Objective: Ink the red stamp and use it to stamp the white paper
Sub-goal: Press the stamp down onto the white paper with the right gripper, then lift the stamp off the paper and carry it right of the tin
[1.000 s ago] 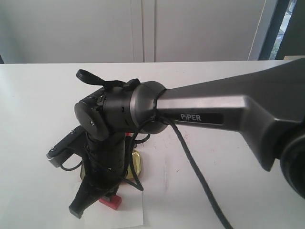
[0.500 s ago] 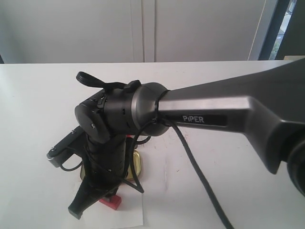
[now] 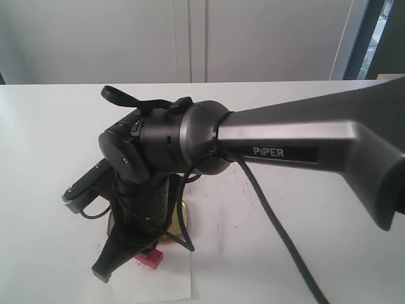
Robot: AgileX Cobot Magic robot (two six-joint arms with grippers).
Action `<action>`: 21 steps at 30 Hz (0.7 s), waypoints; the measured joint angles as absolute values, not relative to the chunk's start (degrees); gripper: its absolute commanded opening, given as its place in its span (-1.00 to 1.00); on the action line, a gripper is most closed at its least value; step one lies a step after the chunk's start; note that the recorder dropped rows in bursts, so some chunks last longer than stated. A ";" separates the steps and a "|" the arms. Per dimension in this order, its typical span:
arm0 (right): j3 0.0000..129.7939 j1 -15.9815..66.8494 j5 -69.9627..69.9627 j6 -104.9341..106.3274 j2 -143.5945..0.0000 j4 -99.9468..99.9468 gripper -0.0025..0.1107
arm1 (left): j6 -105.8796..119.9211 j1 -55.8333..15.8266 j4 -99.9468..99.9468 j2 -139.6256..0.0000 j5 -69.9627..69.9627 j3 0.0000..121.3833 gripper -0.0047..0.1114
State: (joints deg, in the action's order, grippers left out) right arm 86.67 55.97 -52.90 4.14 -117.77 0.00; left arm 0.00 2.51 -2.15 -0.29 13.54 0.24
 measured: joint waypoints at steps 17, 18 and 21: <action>86.67 55.97 -53.00 4.04 -114.41 0.34 -0.96 | 0.00 2.51 -2.15 -0.29 13.54 0.24 -0.92; 86.67 55.57 -53.00 4.04 -114.41 1.31 -0.96 | 0.00 2.51 -2.15 -0.29 13.54 0.24 -0.92; 86.67 53.74 -53.00 6.58 -114.41 6.81 -0.96 | 0.00 2.51 -2.15 -0.29 13.54 0.24 -0.92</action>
State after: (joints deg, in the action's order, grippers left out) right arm 86.67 53.74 -53.00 6.58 -114.41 6.81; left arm 0.00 2.51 -2.15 -0.29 13.54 0.24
